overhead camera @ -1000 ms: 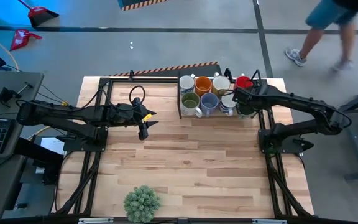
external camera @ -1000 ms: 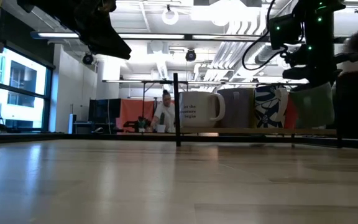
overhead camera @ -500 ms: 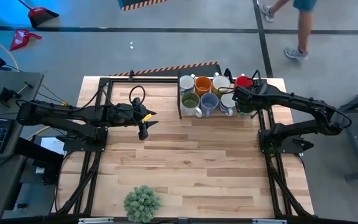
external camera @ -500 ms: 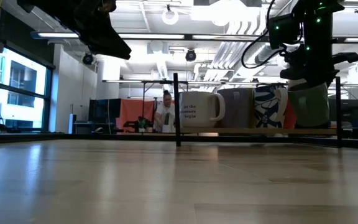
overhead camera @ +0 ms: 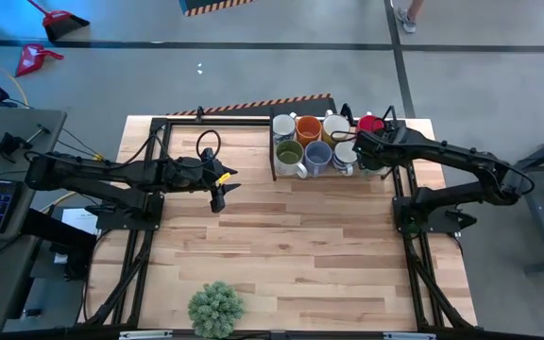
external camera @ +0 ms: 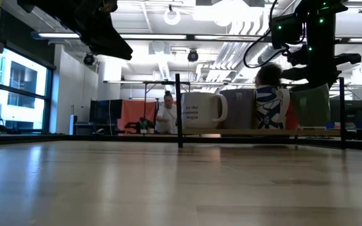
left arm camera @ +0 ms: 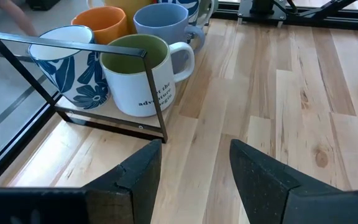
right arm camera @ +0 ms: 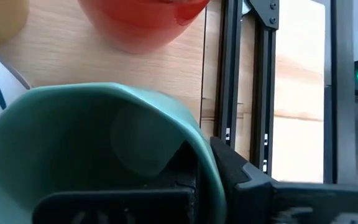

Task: Place coffee mugs
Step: Put the green mug on the shelf

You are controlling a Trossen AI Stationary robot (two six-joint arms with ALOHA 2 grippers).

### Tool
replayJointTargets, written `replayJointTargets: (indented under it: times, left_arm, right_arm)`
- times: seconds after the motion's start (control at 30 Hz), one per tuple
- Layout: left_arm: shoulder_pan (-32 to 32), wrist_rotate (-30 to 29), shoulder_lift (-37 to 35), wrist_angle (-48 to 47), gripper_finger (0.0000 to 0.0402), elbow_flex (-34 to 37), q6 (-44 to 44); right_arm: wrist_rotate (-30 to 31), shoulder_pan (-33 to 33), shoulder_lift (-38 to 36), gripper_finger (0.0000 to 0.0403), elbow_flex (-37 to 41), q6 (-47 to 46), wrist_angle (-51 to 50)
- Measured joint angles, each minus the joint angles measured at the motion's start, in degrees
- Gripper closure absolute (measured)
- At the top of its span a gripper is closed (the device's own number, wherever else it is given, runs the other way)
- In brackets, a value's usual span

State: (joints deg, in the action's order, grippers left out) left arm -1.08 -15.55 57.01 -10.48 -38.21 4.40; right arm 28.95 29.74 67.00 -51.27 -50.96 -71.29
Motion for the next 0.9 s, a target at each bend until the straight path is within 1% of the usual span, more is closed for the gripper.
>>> replayJointTargets:
  times: [0.2,0.37,0.5,0.9]
  left_arm:
    - [0.0,0.0,0.0,0.0,0.0222,0.0,0.0]
    - [0.0,0.0,0.0,0.0,0.0222,0.0,0.0]
    - [0.0,0.0,0.0,0.0,0.0222,0.0,0.0]
    - [0.0,0.0,0.0,0.0,0.0222,0.0,0.0]
  right_arm:
    - [1.6,0.0,0.0,0.0391,0.0,-1.2,0.1]
    - [-0.9,0.0,0.0,0.0371,0.0,0.9,0.0]
    - [-0.6,0.0,0.0,0.0362,-0.1,0.9,0.1]
    - [0.8,0.6,0.0,0.0359,-0.1,0.2,0.0]
